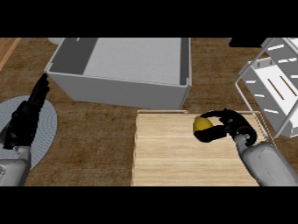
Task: Pick the lemon from the tray and place it in the tiered basket
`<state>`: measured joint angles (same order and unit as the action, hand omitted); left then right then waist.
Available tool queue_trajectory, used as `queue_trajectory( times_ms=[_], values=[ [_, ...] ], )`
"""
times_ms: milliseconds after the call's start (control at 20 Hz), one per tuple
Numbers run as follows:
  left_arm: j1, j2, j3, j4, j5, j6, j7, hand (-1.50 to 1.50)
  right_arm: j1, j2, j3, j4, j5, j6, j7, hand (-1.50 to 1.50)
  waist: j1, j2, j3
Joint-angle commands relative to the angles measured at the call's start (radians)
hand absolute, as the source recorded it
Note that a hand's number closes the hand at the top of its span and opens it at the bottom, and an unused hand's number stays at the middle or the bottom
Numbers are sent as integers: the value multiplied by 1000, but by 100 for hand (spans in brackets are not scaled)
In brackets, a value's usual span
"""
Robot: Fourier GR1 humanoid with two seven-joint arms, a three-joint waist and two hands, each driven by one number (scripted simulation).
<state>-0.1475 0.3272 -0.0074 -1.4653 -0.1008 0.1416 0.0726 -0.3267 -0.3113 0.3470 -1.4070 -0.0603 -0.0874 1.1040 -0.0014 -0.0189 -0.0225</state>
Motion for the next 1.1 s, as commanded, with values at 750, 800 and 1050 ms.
queue_trajectory(
  times_ms=[750,800,1050],
  values=[
    [13,1,23,31,-7,-20,-13,0,2,-153,420,-282,362,246,-382,150,-6,1,21],
    [2,-3,35,36,-3,-9,4,0,37,-188,440,-343,398,229,-420,150,-30,0,22],
    [44,-4,39,-17,-10,2,5,0,225,-316,299,-590,441,12,-572,150,-43,5,25]
  ],
)
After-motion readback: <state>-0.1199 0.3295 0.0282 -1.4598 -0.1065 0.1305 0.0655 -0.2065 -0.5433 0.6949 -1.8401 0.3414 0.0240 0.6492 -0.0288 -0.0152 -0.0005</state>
